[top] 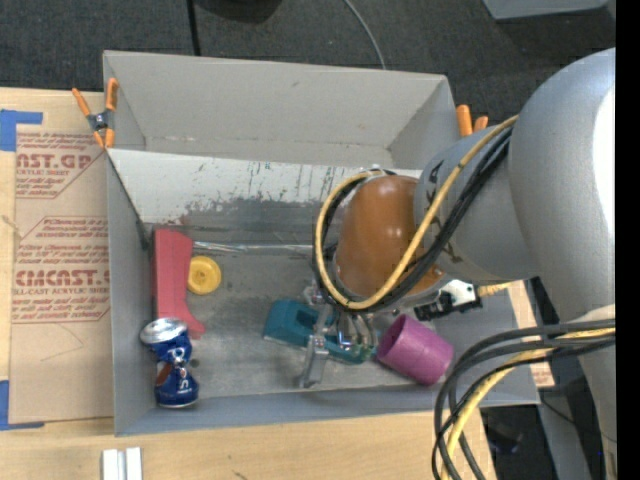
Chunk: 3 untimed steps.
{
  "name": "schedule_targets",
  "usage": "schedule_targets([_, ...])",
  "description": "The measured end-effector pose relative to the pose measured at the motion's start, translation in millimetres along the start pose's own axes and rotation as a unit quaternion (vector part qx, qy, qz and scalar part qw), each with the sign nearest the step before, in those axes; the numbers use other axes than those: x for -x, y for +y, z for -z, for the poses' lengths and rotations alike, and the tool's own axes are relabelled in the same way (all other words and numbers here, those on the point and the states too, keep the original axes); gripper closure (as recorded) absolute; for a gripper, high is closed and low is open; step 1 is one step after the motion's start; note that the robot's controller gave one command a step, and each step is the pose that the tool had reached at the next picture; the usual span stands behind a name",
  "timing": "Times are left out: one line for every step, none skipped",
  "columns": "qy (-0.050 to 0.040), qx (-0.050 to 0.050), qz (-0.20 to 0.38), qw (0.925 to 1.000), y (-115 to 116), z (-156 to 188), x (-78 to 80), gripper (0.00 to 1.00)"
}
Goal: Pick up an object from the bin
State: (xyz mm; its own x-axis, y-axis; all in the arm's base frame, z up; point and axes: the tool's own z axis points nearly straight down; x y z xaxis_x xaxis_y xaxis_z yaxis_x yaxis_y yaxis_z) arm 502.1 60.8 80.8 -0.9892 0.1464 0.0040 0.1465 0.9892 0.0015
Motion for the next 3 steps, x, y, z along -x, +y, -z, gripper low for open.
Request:
schedule_targets([-0.0036, 0.003, -0.096, 0.9954, -4.8, -10.7, 1.3, 1.00])
schedule_targets([-0.0036, 0.003, -0.096, 0.9953, -4.8, -10.7, 1.3, 1.00])
schedule_targets([-0.0030, 0.003, -0.096, 0.9953, -4.9, -8.4, 0.7, 1.00])
